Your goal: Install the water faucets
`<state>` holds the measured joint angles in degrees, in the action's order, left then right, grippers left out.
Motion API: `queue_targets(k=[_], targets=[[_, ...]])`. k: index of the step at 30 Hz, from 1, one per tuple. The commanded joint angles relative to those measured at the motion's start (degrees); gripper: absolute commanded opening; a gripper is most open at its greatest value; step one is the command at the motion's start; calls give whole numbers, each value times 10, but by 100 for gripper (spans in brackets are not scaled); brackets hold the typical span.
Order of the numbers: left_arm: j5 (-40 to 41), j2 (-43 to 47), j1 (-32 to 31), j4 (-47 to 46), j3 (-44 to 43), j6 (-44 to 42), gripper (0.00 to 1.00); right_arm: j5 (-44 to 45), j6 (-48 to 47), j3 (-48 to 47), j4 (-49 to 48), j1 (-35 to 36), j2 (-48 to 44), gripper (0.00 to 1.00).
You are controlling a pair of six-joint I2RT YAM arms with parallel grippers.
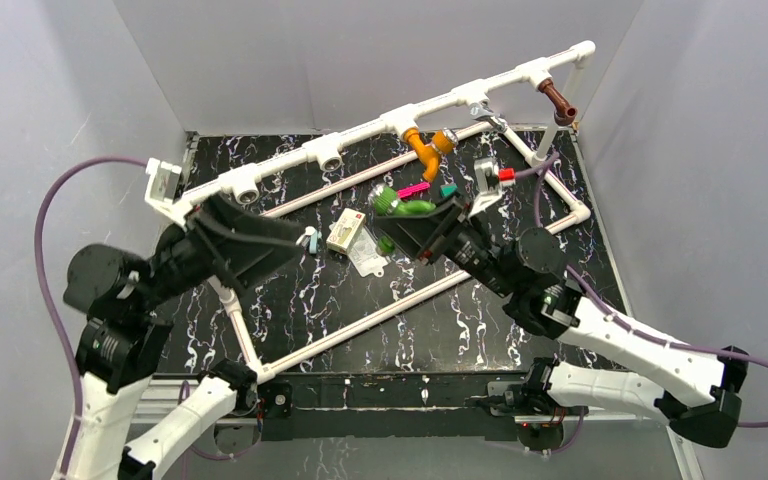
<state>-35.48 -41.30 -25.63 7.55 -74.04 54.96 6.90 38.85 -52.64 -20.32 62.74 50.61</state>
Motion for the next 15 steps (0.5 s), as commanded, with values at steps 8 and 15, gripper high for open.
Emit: queue_targets(k=[8, 15], targets=[[-114, 9, 1, 194, 65, -129, 78, -103, 137, -164, -115, 1, 168, 1], [-115, -5, 1, 204, 65, -161, 78, -123, 185, -165, -120, 1, 207, 1]])
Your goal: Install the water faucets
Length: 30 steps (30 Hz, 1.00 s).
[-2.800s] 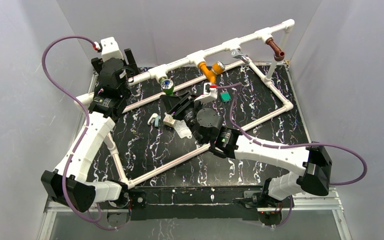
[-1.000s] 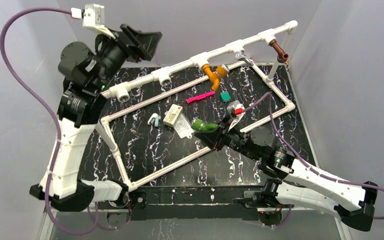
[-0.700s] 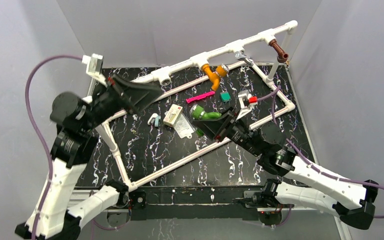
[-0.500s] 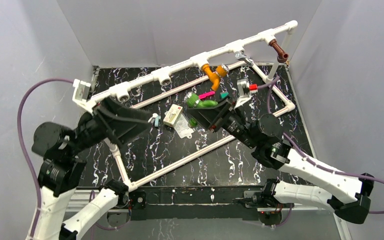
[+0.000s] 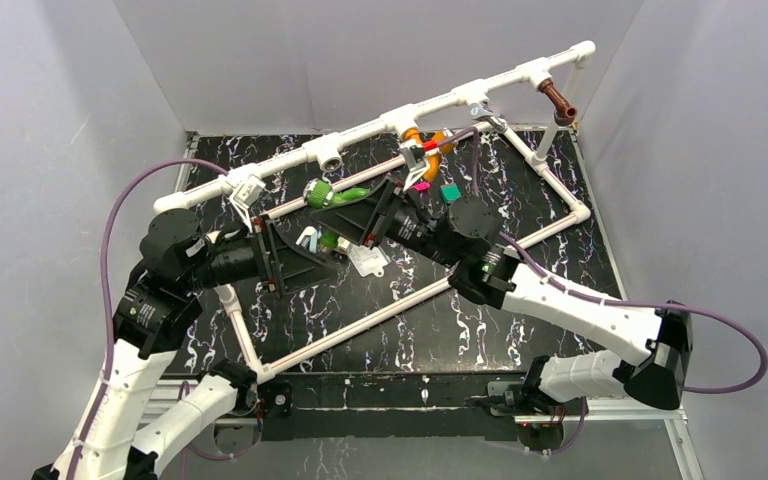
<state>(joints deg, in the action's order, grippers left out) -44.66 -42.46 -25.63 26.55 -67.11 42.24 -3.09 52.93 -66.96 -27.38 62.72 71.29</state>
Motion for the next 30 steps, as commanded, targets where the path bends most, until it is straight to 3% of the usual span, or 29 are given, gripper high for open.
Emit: queue_targets(k=[1, 9, 19, 28, 30], targets=[[-24, 6, 1, 9, -3, -30, 78, -23, 49, -18, -55, 3, 4, 1], [2, 16, 1, -26, 11, -4, 76, -11, 72, -6, -84, 24, 26, 1], [0, 27, 1, -140, 46, 85, 70, 6, 61, 0, -84, 38, 32, 1], [-6, 25, 1, -164, 57, 104, 46, 5, 60, 11, -88, 39, 26, 1], [-10, 24, 1, -176, 60, 112, 34, 5, 62, 17, -89, 39, 23, 1]])
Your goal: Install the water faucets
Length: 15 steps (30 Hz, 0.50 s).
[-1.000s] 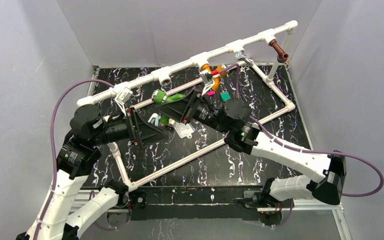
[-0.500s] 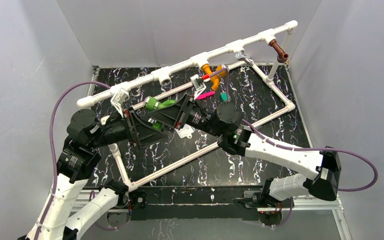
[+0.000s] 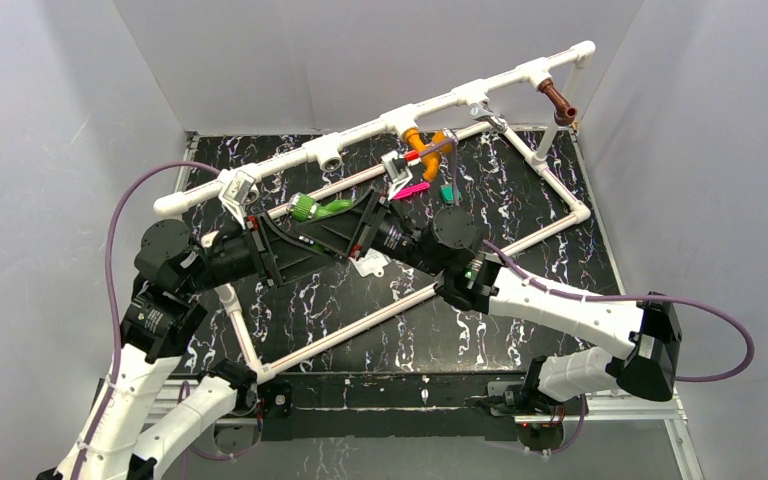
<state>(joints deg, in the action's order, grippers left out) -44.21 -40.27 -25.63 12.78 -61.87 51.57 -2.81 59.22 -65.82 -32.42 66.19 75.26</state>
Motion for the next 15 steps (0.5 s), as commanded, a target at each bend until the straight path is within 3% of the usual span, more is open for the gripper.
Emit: queue_targets(k=[1, 3, 8, 9, 11, 13, 15], targets=[[-19, 1, 1, -44, 9, 21, 23, 5, 1, 9, -40, 4, -19, 1], [-24, -2, 1, -45, 11, 20, 0, 8, 2, 17, -43, 4, -24, 1], [-14, 3, 1, -7, 3, -9, 0, 9, -8, 22, -23, 5, -39, 1], [-15, 3, 1, -2, 0, -13, 0, 10, -15, 24, -17, 5, -43, 8], [-20, 6, 1, 1, -1, -14, 0, 7, -23, 26, 5, 4, -58, 37], [-31, 11, 1, 7, 0, -13, 0, -20, -44, 24, 34, -6, -73, 58], [-45, 13, 1, 24, -5, -17, 0, -64, -63, 11, 89, -29, -89, 69]])
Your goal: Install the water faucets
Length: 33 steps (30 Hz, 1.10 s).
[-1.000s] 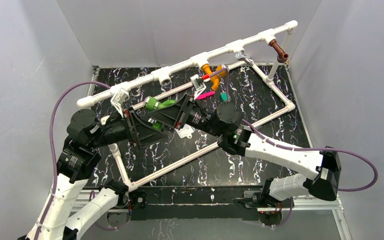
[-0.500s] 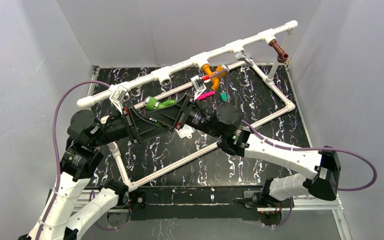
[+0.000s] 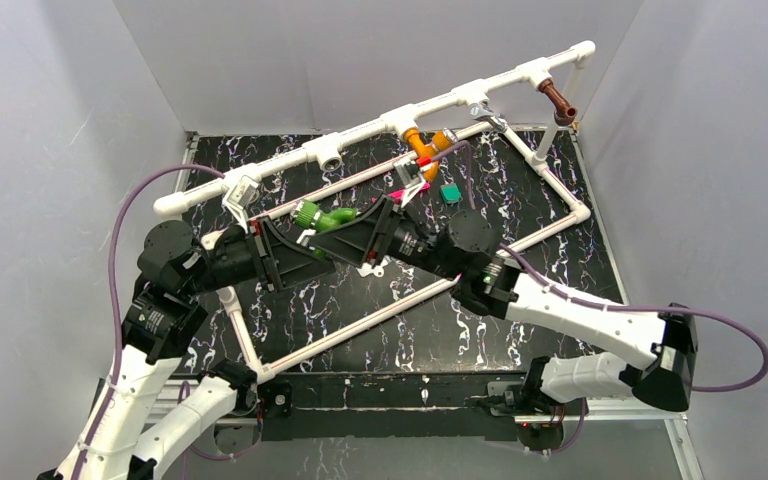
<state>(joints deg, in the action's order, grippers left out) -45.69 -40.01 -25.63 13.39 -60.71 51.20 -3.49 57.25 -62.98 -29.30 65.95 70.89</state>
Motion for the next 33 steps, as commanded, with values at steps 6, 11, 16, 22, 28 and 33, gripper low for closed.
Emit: queue_targets(k=[6, 11, 16, 22, 28, 33], targets=[[-105, 3, 1, 104, -45, -45, 0, -243, -118, -87, 247, -120, -81, 85], [-170, -8, 1, 154, -68, -60, 0, -372, -197, -205, 434, -158, -44, 86], [-175, -22, -25, 231, -85, -102, 0, -477, -194, -247, 476, -159, -7, 80], [-164, -29, -48, 274, -95, -131, 0, -532, -146, -251, 450, -159, 37, 74], [-161, -33, -60, 287, -88, -142, 0, -532, -131, -267, 432, -124, 74, 72], [-156, -37, -69, 301, -90, -155, 0, -522, -131, -269, 429, -103, 87, 67]])
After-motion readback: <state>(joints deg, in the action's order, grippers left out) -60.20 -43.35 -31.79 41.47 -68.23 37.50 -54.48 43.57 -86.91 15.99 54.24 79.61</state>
